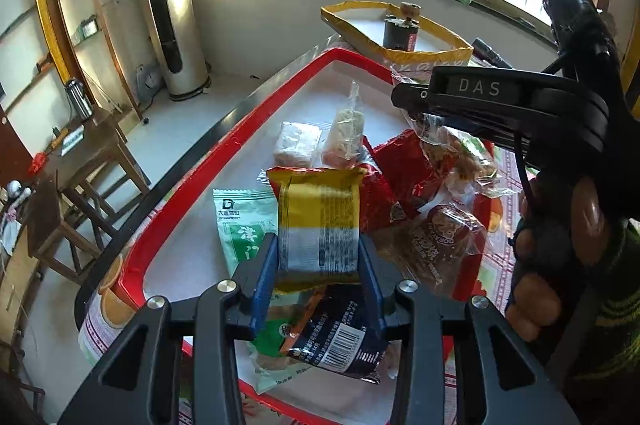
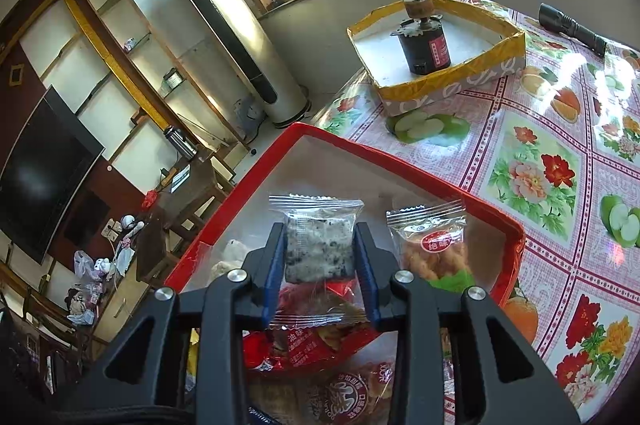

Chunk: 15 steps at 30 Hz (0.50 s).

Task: Organize snacks
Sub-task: 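Open both tools to drop the yellow cake and dark-filled pack into the tray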

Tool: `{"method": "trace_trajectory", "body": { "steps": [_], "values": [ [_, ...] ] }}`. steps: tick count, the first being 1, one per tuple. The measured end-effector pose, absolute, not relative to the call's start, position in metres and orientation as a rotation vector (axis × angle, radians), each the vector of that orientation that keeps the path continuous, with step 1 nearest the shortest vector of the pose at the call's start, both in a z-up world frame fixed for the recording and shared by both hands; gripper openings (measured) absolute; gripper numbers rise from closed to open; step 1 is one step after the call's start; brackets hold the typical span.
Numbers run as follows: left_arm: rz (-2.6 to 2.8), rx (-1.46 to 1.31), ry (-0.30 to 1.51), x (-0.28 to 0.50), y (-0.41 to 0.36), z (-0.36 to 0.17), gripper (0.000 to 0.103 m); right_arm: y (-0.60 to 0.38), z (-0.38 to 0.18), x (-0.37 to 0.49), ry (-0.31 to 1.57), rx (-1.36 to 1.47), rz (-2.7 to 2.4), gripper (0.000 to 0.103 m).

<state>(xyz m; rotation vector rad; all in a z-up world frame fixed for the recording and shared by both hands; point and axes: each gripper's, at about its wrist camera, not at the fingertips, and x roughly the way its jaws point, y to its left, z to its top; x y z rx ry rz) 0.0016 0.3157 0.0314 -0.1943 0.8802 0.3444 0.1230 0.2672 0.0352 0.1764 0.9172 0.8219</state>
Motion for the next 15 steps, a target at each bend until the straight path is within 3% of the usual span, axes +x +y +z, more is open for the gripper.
{"method": "trace_trajectory", "body": {
  "steps": [3,15],
  "values": [
    [0.349,-0.202,0.854,-0.002,0.315,0.038,0.059,0.262,0.04,0.122,0.902,0.187,0.821,0.042],
    [0.325,-0.201,0.843,-0.01,0.297,0.047,0.063,0.183,0.057,0.1,0.848,0.283,0.759,0.046]
  ]
}}
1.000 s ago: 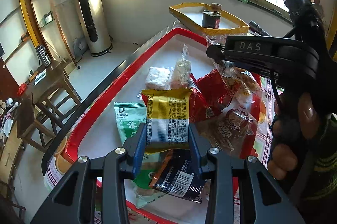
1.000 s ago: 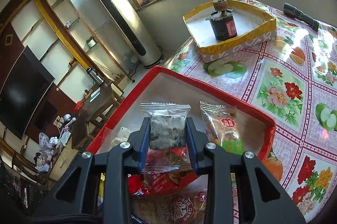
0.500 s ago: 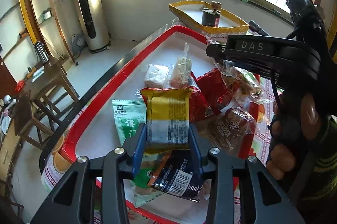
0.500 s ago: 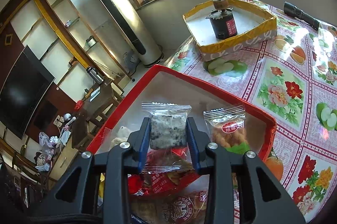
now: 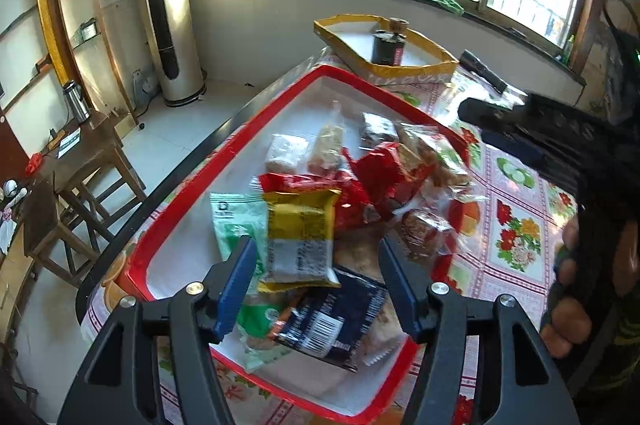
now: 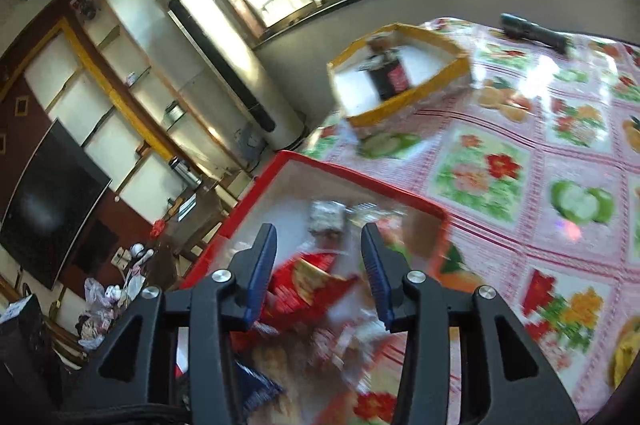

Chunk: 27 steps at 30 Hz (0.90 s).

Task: Organize snacks
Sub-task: 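Open both tools to drop the yellow cake and dark-filled pack into the tray, then move both tools to the table toward the yellow cake pack and peanut pack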

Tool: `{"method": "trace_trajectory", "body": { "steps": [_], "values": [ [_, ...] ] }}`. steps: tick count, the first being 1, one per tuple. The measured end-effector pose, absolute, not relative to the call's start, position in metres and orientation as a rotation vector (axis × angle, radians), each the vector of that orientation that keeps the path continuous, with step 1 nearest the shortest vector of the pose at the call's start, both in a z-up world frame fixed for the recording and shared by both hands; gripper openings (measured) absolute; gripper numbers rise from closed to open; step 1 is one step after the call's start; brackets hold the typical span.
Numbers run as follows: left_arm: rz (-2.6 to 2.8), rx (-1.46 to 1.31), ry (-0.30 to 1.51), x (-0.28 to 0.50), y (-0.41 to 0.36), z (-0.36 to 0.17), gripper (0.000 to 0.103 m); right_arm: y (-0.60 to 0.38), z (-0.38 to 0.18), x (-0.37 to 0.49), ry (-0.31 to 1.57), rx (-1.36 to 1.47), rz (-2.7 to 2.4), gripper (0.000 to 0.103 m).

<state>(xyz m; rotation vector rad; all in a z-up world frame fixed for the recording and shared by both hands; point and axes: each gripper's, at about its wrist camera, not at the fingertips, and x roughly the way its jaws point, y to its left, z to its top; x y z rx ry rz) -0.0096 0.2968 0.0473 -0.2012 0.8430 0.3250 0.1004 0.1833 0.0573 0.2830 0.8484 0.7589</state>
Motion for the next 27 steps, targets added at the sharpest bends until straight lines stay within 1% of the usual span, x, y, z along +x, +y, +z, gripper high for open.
{"method": "trace_trajectory", "body": {
  "steps": [2,4,7,12,15,19,21,23,27],
  "values": [
    [0.306,-0.192,0.839,-0.011,0.289,0.05,0.063,0.16,0.054,0.094,0.839,0.292,0.729,0.047],
    [0.287,-0.178,0.838,-0.01,0.28,0.052,0.067,0.13,0.047,0.087,0.84,0.313,0.674,0.048],
    [0.236,-0.156,0.849,-0.006,0.261,0.051,0.068,0.081,0.033,0.078,0.855,0.331,0.577,0.049],
    [0.126,-0.078,0.873,0.0,0.213,0.046,0.068,-0.004,0.016,0.063,0.867,0.36,0.402,0.049],
    [0.042,-0.017,0.885,0.005,0.179,0.044,0.07,-0.048,0.01,0.055,0.867,0.378,0.302,0.049],
    [-0.072,0.071,0.896,0.015,0.134,0.039,0.072,-0.09,0.006,0.054,0.864,0.406,0.205,0.05],
    [-0.129,0.111,0.893,0.02,0.112,0.038,0.072,-0.103,0.006,0.058,0.852,0.412,0.165,0.052],
    [-0.174,0.147,0.894,0.026,0.094,0.036,0.072,-0.112,0.006,0.064,0.848,0.408,0.135,0.054],
    [-0.256,0.179,0.904,0.038,0.072,0.031,0.072,-0.13,0.004,0.082,0.85,0.404,0.094,0.054]
  ]
}}
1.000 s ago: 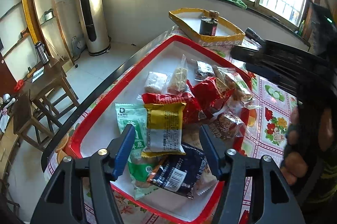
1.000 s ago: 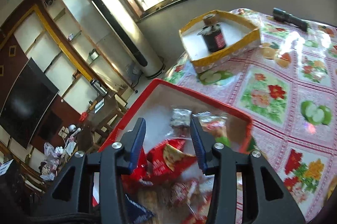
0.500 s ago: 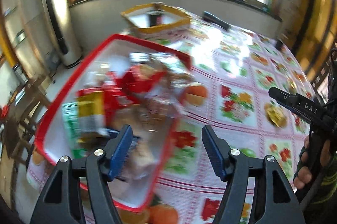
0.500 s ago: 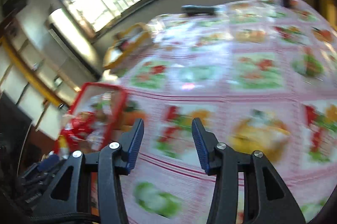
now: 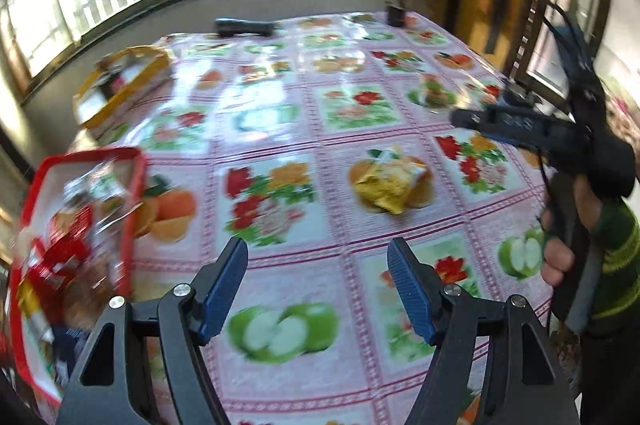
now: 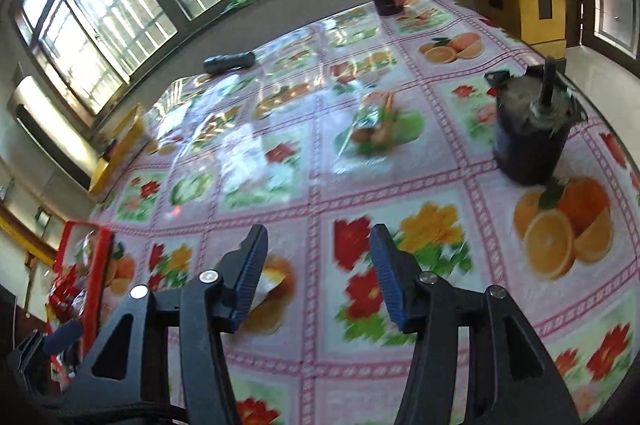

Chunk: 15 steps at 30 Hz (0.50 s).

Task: Organize snacks
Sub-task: 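Move both tools to the table toward the yellow cake pack and peanut pack, then grasp the yellow-green cake pack with left tool while right tool grasps the green-labelled peanut pack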

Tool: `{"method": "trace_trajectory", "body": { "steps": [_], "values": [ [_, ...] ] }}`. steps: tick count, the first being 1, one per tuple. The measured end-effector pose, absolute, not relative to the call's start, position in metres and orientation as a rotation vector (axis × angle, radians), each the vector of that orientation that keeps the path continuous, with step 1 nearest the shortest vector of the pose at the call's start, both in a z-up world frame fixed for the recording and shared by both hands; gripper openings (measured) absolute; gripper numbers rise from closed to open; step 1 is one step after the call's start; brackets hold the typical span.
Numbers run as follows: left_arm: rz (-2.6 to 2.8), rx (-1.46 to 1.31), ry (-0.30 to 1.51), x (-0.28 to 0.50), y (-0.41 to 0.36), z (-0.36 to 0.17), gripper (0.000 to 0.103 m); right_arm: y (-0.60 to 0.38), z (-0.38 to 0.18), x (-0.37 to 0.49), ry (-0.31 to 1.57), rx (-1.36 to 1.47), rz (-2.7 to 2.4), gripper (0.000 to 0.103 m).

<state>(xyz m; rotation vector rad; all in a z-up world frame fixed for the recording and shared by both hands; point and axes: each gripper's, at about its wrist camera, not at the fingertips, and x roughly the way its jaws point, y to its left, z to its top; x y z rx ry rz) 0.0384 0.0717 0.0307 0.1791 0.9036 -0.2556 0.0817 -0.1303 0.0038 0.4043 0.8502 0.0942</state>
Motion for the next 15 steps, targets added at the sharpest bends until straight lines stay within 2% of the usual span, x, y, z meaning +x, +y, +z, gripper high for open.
{"method": "trace_trajectory", "body": {
  "steps": [7,15],
  "values": [
    [-0.302,0.197,0.943,0.064,0.054,0.019,0.072,-0.132,0.002,0.1,0.854,0.398,0.09,0.055],
    [-0.46,0.218,0.97,0.093,0.032,0.007,0.075,-0.133,-0.003,0.125,0.875,0.375,0.036,0.066]
  ]
}}
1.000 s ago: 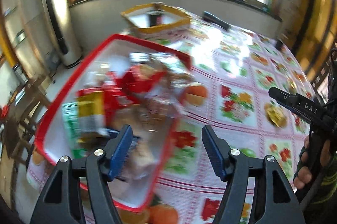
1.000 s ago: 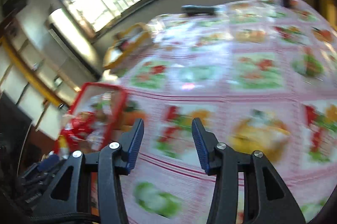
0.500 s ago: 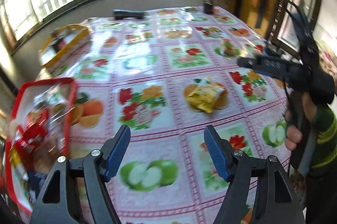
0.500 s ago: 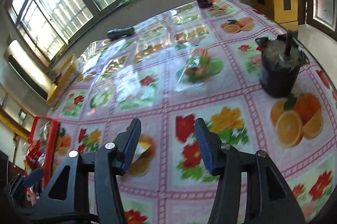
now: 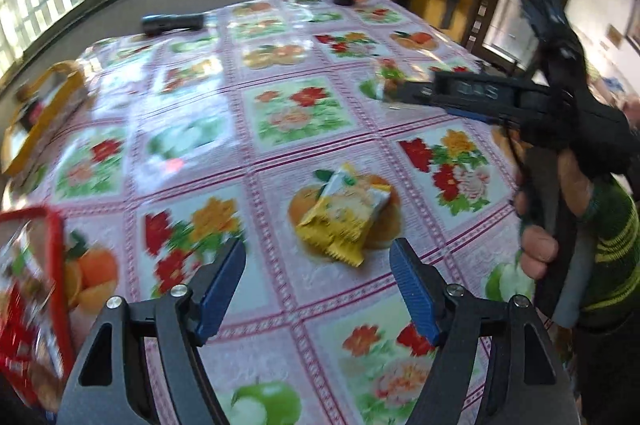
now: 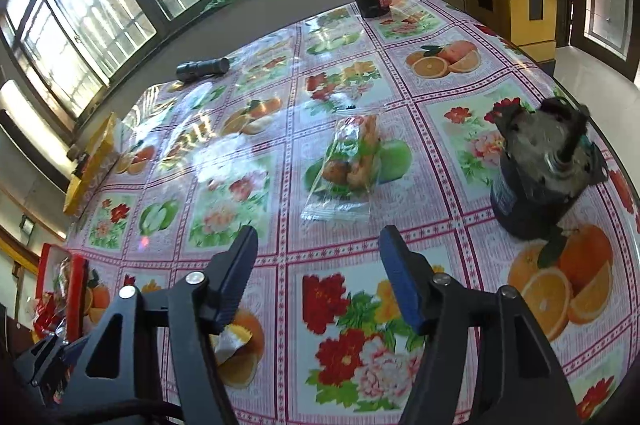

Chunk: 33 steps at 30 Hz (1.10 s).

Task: Organize snacks
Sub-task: 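Grasp the yellow-green cake pack with left tool while right tool grasps the green-labelled peanut pack, then carry the cake pack with left tool while right tool carries the peanut pack over the tray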

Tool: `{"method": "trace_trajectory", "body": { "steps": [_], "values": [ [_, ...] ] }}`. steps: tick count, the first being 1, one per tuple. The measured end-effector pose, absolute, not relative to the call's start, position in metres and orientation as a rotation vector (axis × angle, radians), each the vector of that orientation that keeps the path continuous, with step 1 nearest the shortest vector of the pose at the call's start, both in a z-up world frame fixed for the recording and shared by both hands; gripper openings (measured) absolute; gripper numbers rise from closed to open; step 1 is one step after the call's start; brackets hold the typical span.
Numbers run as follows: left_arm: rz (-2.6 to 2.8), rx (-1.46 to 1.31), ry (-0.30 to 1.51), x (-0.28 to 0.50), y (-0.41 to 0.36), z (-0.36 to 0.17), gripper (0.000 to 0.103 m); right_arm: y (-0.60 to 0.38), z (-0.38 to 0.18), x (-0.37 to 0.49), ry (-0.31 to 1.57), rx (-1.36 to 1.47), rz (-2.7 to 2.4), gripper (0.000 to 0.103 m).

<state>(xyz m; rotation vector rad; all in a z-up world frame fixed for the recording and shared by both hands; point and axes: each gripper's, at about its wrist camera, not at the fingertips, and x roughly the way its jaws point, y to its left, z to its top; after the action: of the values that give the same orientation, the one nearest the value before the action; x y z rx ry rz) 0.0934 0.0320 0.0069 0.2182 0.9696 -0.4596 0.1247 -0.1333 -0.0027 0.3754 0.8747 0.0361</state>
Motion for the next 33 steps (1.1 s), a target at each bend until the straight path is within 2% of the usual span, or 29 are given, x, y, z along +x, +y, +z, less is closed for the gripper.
{"method": "trace_trajectory", "body": {
  "steps": [16,18,20,22,23,25,26,33],
  "values": [
    [-0.544,0.387,0.993,0.118,-0.006,-0.029,0.077,-0.121,-0.024,0.186,0.943,0.15,-0.162,0.068],
    [-0.553,0.381,0.996,0.118,-0.008,-0.031,0.077,-0.117,-0.026,0.188,0.942,0.098,-0.177,0.064],
    [-0.559,0.356,1.013,0.12,-0.007,-0.031,0.077,-0.115,-0.026,0.187,0.933,0.061,-0.172,0.047],
    [-0.585,0.329,1.015,0.12,-0.005,-0.03,0.07,-0.112,-0.025,0.184,0.932,0.044,-0.13,0.04],
    [-0.585,0.331,1.008,0.122,-0.004,-0.03,0.063,-0.111,-0.025,0.183,0.928,0.047,-0.102,0.037],
    [-0.592,0.323,1.009,0.12,-0.003,-0.026,0.041,-0.107,-0.025,0.178,0.928,0.058,-0.058,0.037],
    [-0.591,0.319,1.017,0.118,-0.002,-0.025,0.038,-0.105,-0.024,0.174,0.929,0.067,-0.038,0.037],
    [-0.506,0.281,1.015,0.104,0.019,-0.019,0.038,-0.091,-0.014,0.124,0.92,0.154,0.094,0.037]
  ]
}}
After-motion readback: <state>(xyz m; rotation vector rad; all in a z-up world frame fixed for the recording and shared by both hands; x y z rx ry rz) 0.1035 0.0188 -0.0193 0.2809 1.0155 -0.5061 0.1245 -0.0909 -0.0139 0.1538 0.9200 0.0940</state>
